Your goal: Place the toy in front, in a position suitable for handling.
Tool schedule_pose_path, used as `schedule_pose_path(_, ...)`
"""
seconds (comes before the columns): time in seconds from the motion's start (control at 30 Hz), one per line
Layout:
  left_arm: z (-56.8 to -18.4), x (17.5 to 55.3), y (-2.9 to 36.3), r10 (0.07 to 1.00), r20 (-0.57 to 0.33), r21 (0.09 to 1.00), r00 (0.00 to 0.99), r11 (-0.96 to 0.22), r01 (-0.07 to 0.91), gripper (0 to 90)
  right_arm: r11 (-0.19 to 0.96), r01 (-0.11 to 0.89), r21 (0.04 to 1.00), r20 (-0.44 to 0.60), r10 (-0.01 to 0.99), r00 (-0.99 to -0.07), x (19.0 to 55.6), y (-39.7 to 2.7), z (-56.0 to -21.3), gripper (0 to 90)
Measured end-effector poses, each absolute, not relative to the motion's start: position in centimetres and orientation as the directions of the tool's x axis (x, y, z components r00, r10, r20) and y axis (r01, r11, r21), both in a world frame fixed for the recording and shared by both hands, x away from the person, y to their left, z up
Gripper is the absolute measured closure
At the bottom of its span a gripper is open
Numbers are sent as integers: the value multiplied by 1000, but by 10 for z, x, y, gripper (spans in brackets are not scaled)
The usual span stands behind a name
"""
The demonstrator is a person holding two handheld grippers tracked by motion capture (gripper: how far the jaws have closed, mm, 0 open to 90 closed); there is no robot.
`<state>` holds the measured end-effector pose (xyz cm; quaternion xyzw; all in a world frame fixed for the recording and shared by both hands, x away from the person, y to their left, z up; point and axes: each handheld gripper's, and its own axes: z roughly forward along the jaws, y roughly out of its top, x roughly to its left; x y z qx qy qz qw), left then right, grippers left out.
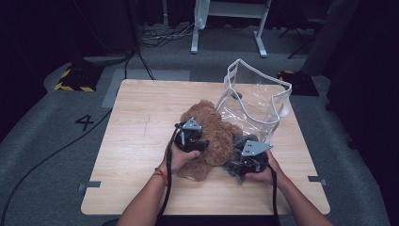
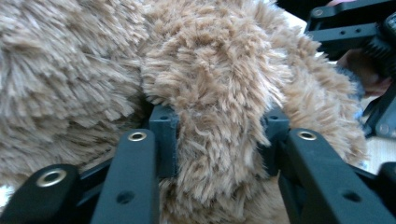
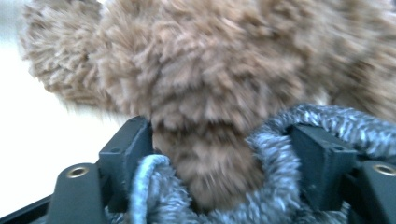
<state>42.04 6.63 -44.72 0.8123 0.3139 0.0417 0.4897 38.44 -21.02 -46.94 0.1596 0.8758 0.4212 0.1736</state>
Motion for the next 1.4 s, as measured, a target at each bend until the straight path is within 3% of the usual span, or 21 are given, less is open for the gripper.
schedule_pose_path(0.5, -398, 371, 102, 624, 55, 875, 779, -407, 264, 619, 493, 140, 859, -175, 539, -824, 381, -259, -412, 281)
schedule_pose_path(1.0, -398, 351, 137, 691, 148, 883, 708, -414, 220, 613, 427, 97, 899, -198, 595, -779, 384, -266, -367, 329)
schedule_pose_path(1.27, -403, 331, 149, 695, 215, 886, 686, -435, 163, 610, 451, 143, 881, -216, 652, -727, 404, -263, -358, 324)
schedule_pose_path(1.4, -410, 324, 153, 690, 205, 890, 694, -427, 162, 607, 478, 165, 863, -229, 660, -715, 415, -257, -358, 323)
